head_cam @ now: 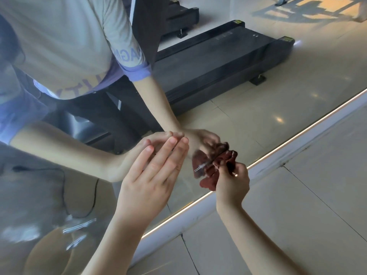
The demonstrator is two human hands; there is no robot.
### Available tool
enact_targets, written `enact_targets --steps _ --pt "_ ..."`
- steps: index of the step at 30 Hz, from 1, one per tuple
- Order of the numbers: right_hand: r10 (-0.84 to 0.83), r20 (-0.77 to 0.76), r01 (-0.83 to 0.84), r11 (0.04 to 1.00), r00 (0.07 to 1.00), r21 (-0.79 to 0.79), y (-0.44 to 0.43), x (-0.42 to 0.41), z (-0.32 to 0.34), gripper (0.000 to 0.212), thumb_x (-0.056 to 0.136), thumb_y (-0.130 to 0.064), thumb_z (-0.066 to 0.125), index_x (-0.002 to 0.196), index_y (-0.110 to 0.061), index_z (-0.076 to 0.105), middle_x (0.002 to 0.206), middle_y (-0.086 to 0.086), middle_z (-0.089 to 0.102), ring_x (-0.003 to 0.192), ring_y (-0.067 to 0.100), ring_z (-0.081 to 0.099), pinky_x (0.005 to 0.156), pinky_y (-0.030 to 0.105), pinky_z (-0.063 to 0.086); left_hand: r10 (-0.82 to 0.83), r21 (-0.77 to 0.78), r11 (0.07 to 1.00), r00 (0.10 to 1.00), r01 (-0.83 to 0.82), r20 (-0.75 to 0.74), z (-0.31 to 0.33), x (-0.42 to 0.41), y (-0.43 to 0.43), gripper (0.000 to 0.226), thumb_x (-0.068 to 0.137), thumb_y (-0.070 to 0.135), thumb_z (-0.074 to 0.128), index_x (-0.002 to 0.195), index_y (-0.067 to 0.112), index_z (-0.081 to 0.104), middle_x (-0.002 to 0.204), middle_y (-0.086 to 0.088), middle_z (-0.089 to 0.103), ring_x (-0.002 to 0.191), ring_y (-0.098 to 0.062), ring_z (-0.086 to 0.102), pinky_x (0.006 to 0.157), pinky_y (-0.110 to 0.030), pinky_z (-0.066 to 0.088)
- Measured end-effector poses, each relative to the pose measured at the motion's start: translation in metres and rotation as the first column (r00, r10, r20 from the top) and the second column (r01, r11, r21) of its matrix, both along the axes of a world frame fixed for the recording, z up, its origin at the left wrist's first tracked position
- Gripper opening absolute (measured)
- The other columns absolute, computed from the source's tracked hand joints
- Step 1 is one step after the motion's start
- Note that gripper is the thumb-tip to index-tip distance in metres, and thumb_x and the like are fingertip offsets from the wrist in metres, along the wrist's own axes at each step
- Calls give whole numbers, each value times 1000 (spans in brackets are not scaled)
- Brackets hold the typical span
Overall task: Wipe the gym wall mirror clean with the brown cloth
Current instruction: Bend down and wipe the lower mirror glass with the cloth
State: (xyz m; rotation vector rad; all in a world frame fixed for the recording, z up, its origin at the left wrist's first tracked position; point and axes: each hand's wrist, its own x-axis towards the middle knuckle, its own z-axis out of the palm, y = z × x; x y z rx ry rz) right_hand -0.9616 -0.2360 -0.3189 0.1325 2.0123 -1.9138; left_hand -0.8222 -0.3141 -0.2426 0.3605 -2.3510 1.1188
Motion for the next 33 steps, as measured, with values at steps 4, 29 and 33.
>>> enact_targets --steps 4,29,33 --pt "129 74 -128 992 989 -22 3 13 12 10 88 -14 69 83 -11 61 81 2 69 76 24 69 58 32 56 9 -20 1000 1000 -9 6 -2 7 0 59 89 13 56 147 8 47 157 0 32 155 -19 8 126 -37 6" --pt "365 -179 -397 898 914 -192 28 12 25 65 70 5 82 126 -13 54 107 -7 65 91 -7 64 69 8 49 66 48 997 998 -65 -12 -11 22 11 52 94 7 50 146 6 47 155 -2 37 151 -21 17 126 -42 10" --pt "257 -193 -300 921 947 -247 25 15 14 80 75 4 79 145 -14 43 120 0 60 97 1 66 75 13 53 71 50 996 997 -71 4 -7 21 13 55 89 8 56 144 7 49 155 -2 36 147 -21 22 126 -41 8"
